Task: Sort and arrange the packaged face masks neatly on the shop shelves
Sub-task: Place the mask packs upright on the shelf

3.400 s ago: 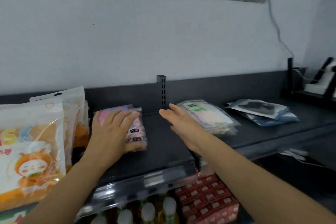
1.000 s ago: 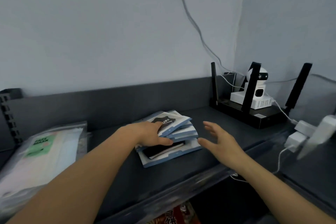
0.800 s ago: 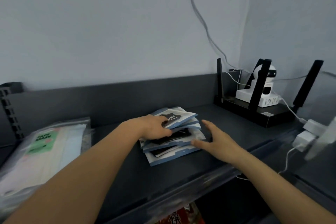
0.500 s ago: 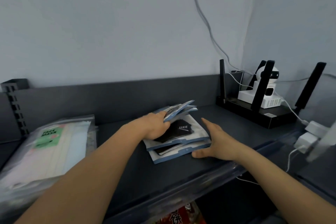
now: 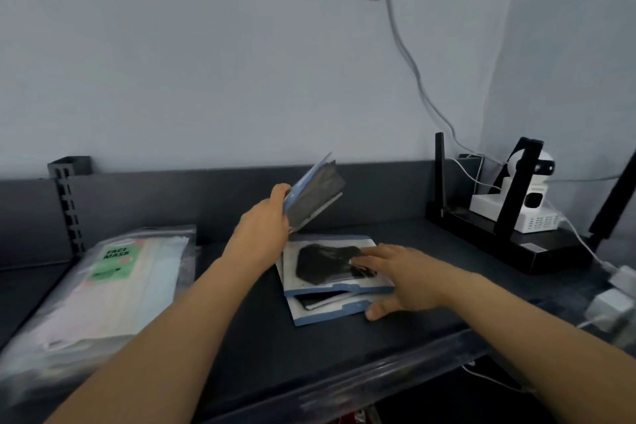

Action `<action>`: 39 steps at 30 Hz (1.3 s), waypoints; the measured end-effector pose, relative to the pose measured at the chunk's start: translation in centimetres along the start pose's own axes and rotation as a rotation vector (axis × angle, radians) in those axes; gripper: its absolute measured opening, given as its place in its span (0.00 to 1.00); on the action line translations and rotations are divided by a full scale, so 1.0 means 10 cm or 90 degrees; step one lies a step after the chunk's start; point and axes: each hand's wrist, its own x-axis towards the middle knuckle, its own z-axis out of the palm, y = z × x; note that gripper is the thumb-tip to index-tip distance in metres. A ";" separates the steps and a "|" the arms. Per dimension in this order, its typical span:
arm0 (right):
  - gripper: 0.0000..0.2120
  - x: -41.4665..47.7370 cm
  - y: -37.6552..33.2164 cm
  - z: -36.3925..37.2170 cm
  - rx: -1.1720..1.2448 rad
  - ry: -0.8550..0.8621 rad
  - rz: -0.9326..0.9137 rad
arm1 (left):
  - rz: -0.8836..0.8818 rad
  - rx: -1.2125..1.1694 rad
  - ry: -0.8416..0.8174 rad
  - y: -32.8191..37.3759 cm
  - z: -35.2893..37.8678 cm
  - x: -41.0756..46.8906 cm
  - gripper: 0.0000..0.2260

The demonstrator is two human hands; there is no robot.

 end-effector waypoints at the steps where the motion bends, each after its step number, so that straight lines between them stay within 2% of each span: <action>1: 0.46 0.02 0.01 0.00 -0.001 -0.001 -0.008 | 0.011 -0.023 0.031 -0.02 -0.01 -0.01 0.21; 4: 0.45 0.06 0.01 -0.01 0.003 0.006 -0.026 | 0.051 -0.015 0.051 -0.03 -0.08 -0.05 0.32; 6: 0.40 0.08 0.00 0.01 -0.045 0.053 -0.061 | 0.086 0.064 0.042 0.00 -0.08 -0.07 0.40; 9: 0.31 0.13 -0.07 0.06 -0.155 0.129 -0.126 | 0.117 0.104 0.017 0.02 -0.07 -0.06 0.45; 12: 0.28 0.23 -0.09 0.09 -0.207 0.122 -0.146 | 0.127 0.122 0.010 0.01 -0.07 -0.05 0.47; 14: 0.28 0.29 -0.05 0.11 -0.174 0.094 -0.112 | 0.116 0.115 0.008 0.01 -0.07 -0.04 0.46; 17: 0.33 0.38 0.02 0.11 -0.157 0.071 -0.072 | 0.089 0.099 0.019 0.00 -0.09 -0.03 0.45; 19: 0.39 0.40 0.02 0.10 -0.212 0.082 -0.080 | 0.075 0.100 0.035 -0.02 -0.09 -0.02 0.45; 22: 0.29 0.47 -0.02 0.02 -0.260 0.161 -0.122 | 0.066 0.096 0.067 -0.09 -0.08 -0.01 0.48; 23: 0.29 0.49 -0.03 0.02 -0.270 0.184 -0.141 | 0.062 0.092 0.071 -0.11 -0.08 0.00 0.48; 24: 0.33 0.53 -0.04 0.03 -0.286 0.208 -0.161 | 0.060 0.084 0.074 -0.13 -0.08 0.00 0.48; 27: 0.54 0.66 -0.06 0.04 -0.303 0.246 -0.175 | 0.059 0.061 0.083 -0.18 -0.10 0.02 0.48; 29: 0.54 0.73 -0.07 0.06 -0.262 0.286 -0.156 | 0.054 0.045 0.090 -0.20 -0.11 0.03 0.47; 33: 0.46 0.74 -0.22 -0.07 -0.124 0.317 -0.121 | 0.042 0.025 0.106 -0.22 -0.13 0.00 0.46; 35: 0.43 0.70 -0.24 -0.14 -0.159 0.330 -0.135 | 0.039 0.021 0.111 -0.23 -0.14 0.00 0.47; 36: 0.46 0.66 -0.25 -0.17 -0.191 0.317 -0.161 | 0.039 0.022 0.112 -0.22 -0.15 0.00 0.47; 39: 0.58 0.62 -0.18 -0.16 -0.219 0.259 -0.115 | 0.038 0.020 0.111 -0.18 -0.19 -0.02 0.48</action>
